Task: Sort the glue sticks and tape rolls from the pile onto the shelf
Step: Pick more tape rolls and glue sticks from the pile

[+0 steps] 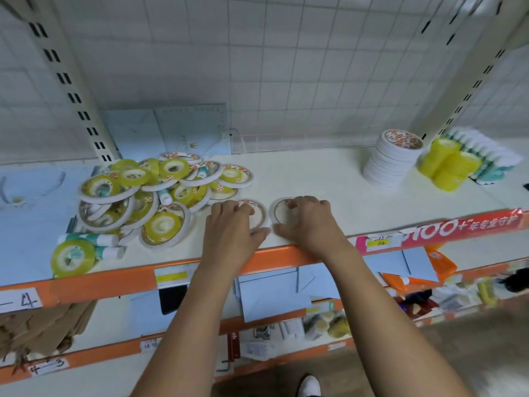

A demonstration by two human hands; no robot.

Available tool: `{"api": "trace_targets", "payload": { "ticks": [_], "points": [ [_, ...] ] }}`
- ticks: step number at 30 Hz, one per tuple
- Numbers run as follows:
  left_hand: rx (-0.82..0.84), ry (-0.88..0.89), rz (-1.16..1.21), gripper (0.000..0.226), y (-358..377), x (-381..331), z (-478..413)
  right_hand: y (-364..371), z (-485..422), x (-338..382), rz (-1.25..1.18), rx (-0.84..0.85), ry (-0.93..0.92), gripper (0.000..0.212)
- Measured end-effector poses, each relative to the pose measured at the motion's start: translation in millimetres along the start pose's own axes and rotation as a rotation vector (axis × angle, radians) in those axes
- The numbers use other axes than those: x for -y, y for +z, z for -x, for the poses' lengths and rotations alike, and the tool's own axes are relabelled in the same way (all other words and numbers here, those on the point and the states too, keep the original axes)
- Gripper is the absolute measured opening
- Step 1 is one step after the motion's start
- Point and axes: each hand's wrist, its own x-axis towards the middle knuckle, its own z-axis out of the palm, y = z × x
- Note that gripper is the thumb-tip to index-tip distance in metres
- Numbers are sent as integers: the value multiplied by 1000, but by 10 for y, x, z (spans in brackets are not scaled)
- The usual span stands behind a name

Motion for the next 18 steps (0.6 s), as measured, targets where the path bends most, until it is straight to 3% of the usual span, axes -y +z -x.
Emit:
{"api": "trace_targets", "payload": {
  "ticks": [4,11,15,18],
  "points": [
    [22,17,-17,49,96,-72,-61,-54,15,-73,-27,-53,-27,71],
    [75,134,85,21,209,-357,-244,-320,44,-319,-22,-103,-1,70],
    [222,29,112,16,358,-674,-274,-532,100,-590,-47,-101,20,68],
    [220,-13,96,18,390,-910,-374,-694,157,-867,-73,-85,33,67]
  ]
}}
